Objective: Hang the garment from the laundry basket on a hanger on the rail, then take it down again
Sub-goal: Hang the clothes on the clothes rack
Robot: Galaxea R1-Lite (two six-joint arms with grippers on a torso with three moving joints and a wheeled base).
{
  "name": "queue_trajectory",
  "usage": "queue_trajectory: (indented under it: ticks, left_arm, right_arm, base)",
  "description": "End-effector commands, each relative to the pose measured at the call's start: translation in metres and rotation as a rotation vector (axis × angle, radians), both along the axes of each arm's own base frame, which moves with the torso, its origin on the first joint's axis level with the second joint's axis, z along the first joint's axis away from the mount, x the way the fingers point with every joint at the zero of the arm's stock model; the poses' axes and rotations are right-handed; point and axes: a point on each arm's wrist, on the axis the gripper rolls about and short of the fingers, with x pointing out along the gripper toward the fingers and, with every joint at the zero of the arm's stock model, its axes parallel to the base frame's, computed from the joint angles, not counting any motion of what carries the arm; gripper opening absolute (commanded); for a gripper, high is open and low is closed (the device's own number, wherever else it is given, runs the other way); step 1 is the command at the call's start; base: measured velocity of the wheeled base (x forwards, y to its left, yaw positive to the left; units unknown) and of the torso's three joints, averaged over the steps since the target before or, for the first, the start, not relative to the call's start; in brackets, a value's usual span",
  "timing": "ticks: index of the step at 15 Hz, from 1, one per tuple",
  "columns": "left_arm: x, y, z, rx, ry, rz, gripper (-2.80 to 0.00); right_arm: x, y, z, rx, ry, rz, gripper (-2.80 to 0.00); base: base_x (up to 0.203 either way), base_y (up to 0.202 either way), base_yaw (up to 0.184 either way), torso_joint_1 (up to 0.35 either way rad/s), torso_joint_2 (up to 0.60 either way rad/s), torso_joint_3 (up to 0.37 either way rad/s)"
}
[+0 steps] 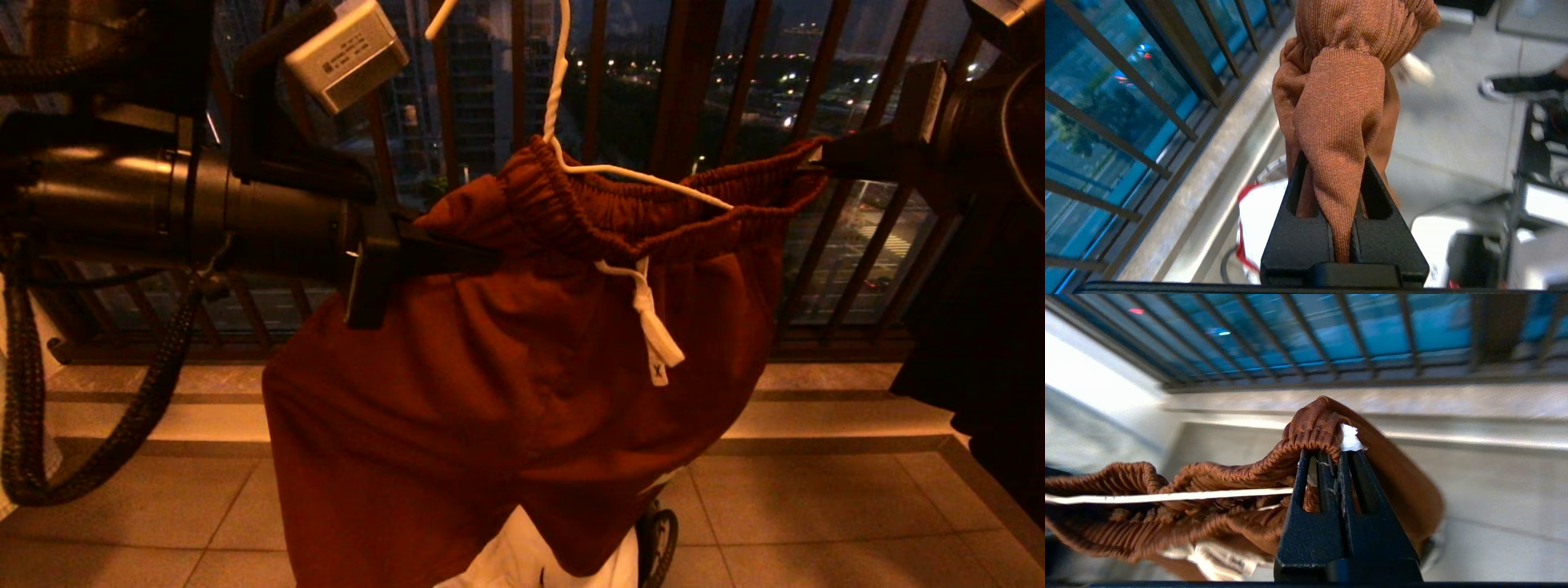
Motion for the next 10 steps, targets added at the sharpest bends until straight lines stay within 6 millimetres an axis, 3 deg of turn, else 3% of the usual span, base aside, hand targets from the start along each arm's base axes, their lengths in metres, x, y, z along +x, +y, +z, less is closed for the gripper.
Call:
queue_trajectory:
  ticks: [1,5,10]
  left_arm:
    - [0.003,-0.002,-0.010,-0.026,-0.015,0.001,-2.80]
    - [0.009,-0.005,-0.025,-0.089,0.006,0.016,-2.80]
    - [0.014,-0.007,-0.049,-0.130,-0.008,0.024,-2.80]
  right_arm:
    - [-0.004,0.009,0.001,-0.034,-0.017,-0.013,-2.80]
    - [-0.006,0.031,0.002,-0.155,-0.073,-0.077,-2.80]
    - [-0.011,0.040,0.013,-0.205,-0.124,-0.145,-2.80]
  base:
    - [0.000,0.000,0.000,0.000,0.00,0.000]
    - [0.000,0.000,0.000,0.000,0.00,0.000]
    - [0.000,0.000,0.000,0.000,0.00,0.000]
